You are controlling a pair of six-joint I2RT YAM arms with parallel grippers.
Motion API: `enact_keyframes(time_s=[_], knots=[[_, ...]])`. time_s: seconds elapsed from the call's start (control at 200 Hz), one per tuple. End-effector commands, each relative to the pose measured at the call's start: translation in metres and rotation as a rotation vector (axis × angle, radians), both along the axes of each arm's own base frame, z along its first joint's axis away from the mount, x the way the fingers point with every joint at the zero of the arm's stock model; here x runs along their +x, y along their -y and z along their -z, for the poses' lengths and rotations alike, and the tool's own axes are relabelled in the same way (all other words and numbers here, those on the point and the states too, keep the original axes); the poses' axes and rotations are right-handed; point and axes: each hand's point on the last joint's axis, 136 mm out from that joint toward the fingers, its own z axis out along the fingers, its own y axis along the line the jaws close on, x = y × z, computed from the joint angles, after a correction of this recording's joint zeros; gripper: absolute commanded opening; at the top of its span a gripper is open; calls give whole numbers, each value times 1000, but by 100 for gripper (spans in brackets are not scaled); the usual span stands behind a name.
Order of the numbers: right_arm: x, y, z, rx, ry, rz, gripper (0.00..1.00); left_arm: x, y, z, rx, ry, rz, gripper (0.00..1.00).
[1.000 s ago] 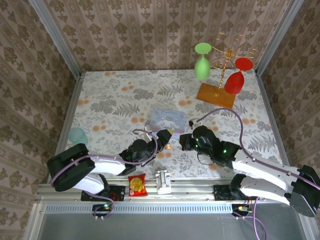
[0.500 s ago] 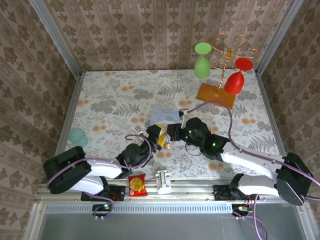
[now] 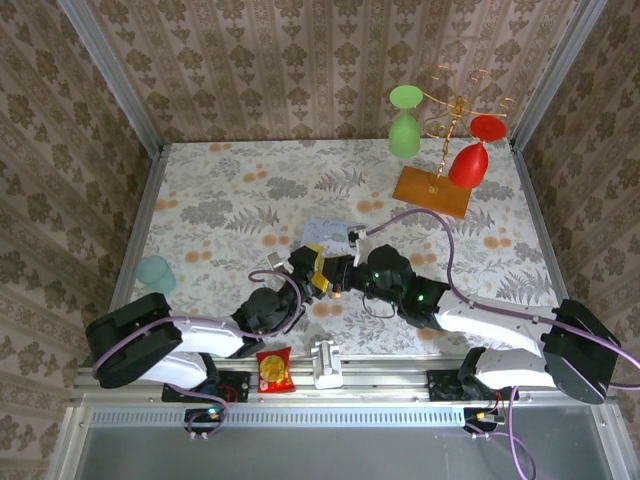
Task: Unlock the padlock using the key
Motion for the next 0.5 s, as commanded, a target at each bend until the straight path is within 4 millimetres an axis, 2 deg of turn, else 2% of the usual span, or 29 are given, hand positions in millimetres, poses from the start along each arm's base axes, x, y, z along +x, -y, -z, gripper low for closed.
enact_keyframes(time_s=[0.0, 0.335, 0.495], knots=[[-6, -1, 10, 19, -7, -15, 0, -3, -5, -9, -35, 17, -7, 79], [-12, 6, 15, -37, 1, -31, 0, -2, 6, 1, -16, -8, 31, 58], [-13, 9, 15, -37, 6, -26, 0, 0, 6, 0, -8, 2, 26, 49]])
